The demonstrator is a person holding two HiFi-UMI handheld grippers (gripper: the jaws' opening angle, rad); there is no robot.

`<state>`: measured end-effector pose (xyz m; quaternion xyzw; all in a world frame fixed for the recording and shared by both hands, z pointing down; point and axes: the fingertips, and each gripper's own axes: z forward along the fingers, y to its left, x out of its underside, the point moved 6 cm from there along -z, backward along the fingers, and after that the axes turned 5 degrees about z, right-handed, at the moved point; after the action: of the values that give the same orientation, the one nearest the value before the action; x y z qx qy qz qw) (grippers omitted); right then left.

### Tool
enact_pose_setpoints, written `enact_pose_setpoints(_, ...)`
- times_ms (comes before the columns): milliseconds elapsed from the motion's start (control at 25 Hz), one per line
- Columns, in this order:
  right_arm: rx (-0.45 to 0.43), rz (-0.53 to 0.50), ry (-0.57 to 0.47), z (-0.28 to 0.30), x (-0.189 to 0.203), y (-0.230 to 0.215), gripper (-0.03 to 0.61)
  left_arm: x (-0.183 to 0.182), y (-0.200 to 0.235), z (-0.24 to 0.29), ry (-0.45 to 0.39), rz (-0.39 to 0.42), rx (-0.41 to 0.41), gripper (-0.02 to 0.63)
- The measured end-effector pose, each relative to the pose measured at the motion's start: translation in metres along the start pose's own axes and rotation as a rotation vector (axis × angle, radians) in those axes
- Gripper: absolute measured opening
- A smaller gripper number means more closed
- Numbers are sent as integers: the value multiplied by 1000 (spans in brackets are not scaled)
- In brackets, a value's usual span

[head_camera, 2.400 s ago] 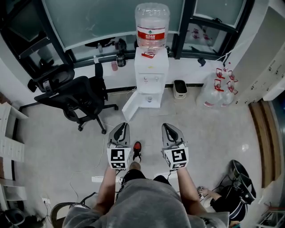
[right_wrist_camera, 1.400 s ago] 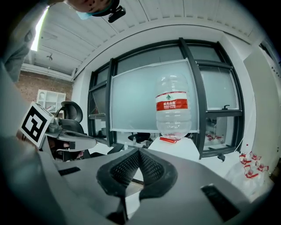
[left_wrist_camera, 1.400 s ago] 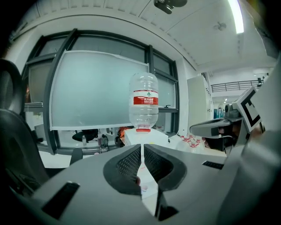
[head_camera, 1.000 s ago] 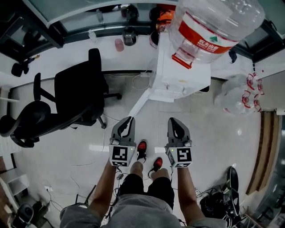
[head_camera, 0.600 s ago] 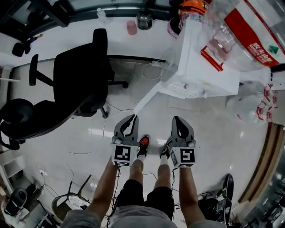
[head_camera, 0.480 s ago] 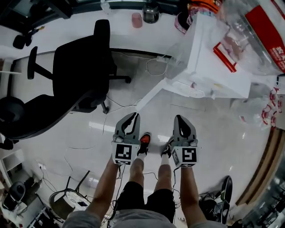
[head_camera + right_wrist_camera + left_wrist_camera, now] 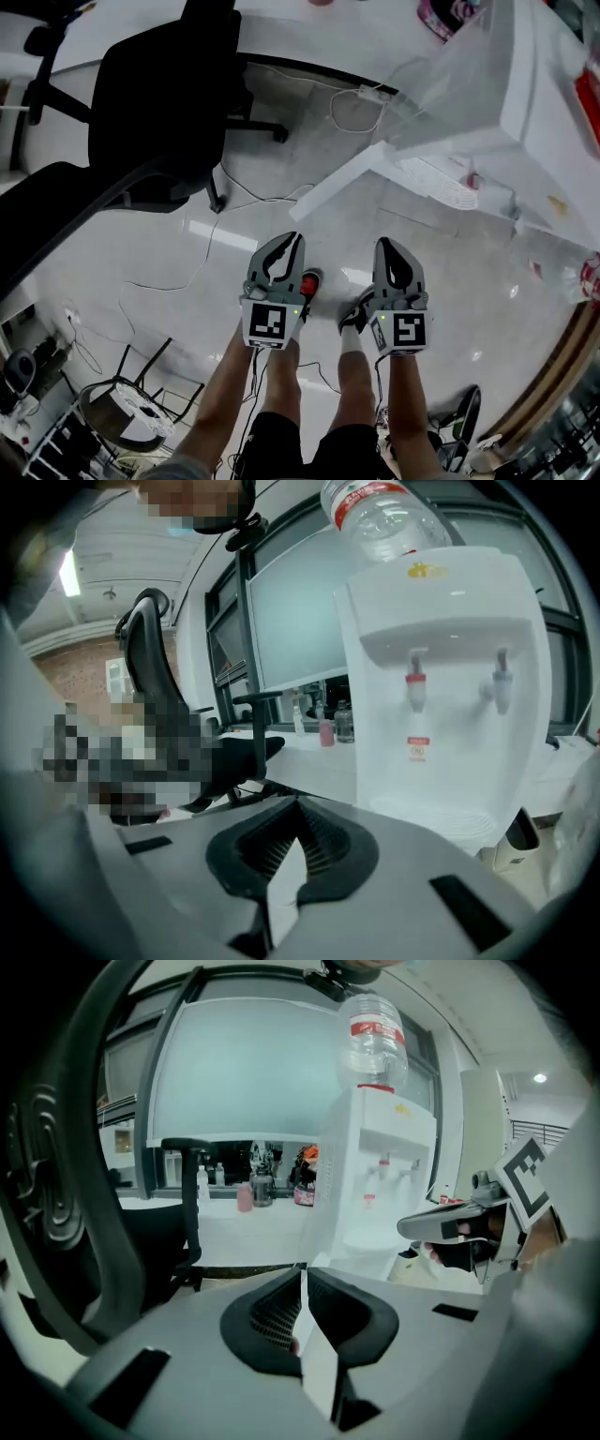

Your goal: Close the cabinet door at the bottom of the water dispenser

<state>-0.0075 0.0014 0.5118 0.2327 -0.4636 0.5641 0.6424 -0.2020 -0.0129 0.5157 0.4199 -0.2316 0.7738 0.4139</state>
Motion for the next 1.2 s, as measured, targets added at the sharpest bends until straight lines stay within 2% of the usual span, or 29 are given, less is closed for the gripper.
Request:
enact_pose_setpoints(240,-26,3,43,25,60,-8,12,64,0,24,33,-24,-15,40)
enact_pose_setpoints(400,-33,3,65,30,85,-12,12,95,3,41,73,-18,-32,41)
enact_pose_setpoints(480,-38,0,74,28,92,-11,12,106,2,49,98,-2,-20,98)
enact_pose_setpoints(600,-36,5,89,27,100,-12,12,119,2,61,140,23,-17,208)
enact_pose_setpoints(680,-33,9,91,27,104,-13,12,126,4,71,167,38,-26,238)
enact_pose_setpoints(800,-32,15,92,28,111,-15,12,134,9,81,186,56,-43,250)
enact_pose_setpoints(1000,-22,29,89,32,115,-16,12,143,14,90,205,91,-25,250)
enact_pose_setpoints(1200,-17,30,68,29,113,-20,12,146,20,98,225,72,-29,249)
